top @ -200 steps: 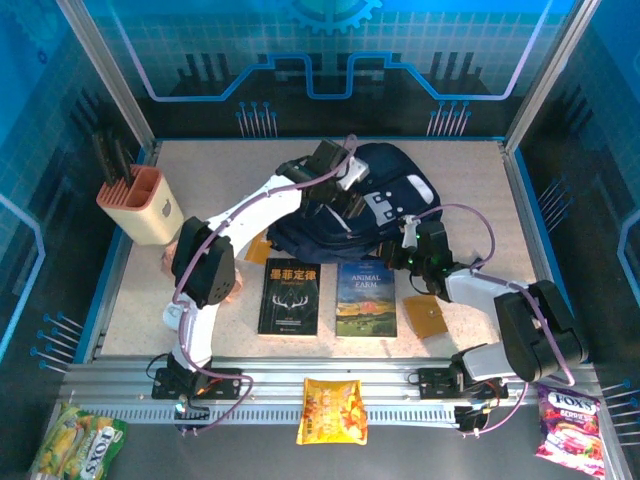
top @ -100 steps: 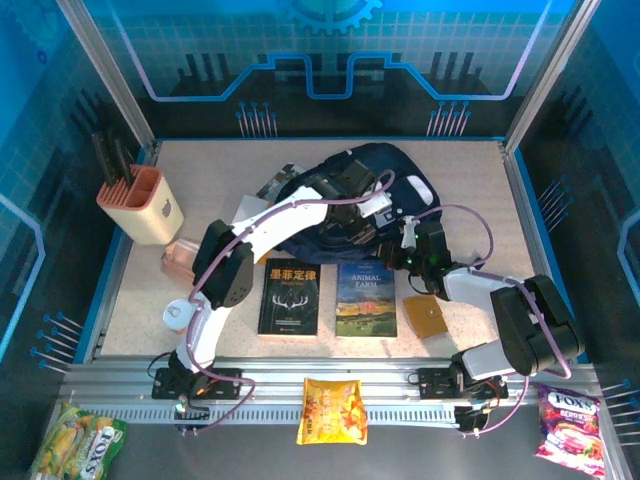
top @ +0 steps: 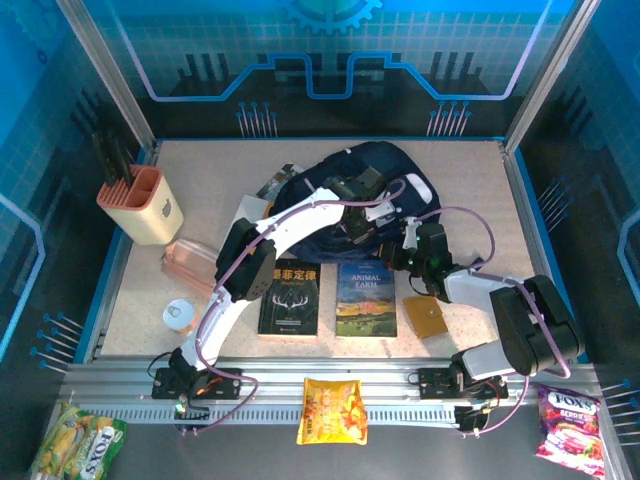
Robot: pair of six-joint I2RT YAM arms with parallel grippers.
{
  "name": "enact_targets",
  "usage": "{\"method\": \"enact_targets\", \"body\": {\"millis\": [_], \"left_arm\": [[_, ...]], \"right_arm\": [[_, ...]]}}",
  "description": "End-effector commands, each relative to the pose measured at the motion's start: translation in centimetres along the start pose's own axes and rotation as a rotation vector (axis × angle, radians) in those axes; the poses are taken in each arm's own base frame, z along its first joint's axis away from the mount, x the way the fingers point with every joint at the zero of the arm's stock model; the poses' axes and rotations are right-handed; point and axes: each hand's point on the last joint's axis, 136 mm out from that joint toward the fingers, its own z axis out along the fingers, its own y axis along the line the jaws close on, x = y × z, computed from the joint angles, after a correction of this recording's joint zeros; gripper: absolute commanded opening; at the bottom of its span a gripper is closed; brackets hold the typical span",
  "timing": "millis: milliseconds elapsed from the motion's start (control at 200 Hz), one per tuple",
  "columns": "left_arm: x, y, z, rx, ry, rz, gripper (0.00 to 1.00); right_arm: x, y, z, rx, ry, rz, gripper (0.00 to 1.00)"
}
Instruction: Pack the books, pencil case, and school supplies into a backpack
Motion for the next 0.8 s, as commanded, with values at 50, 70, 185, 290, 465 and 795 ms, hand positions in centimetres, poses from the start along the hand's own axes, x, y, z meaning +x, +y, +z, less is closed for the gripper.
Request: {"method": "enact_targets", "body": {"millis": [50, 70, 185, 290, 465, 795], "left_arm": [[0.3, 1.0, 0.3, -0.049, 0.033, -0.007, 0.28], [0.1, 1.2, 0.1, -0.053, 0.027, -0.013, 0.23], [-1.2, 1.6, -1.1, -0.059, -0.029, -0.035, 0.0], [-2.7, 2.7, -3.5, -0.075, -0.108, -0.072, 0.0], [-5.1, 5.2, -9.4, -0.097, -0.279, -0.179, 0.0], [-7.3, 8.6, -16.8, -0.071, -0.507, -0.331, 0.0]], "right_arm": [[-1.5, -0.1, -0.6, -0.003, -0.066, 0.003, 0.05], [-1.5, -0.1, -0.6, -0.002, -0.067, 0.003, 0.05], [-1.6, -0.4, -1.0, 0.007, -0.073, 0.005, 0.1], [-1.9, -0.7, -1.6, 0.016, -0.079, 0.002, 0.21], [-2.2, -1.1, -2.5, 0.005, -0.092, -0.003, 0.41], [-4.0, 1.1, -3.2, -0.12, -0.138, -0.043, 0.52]]}}
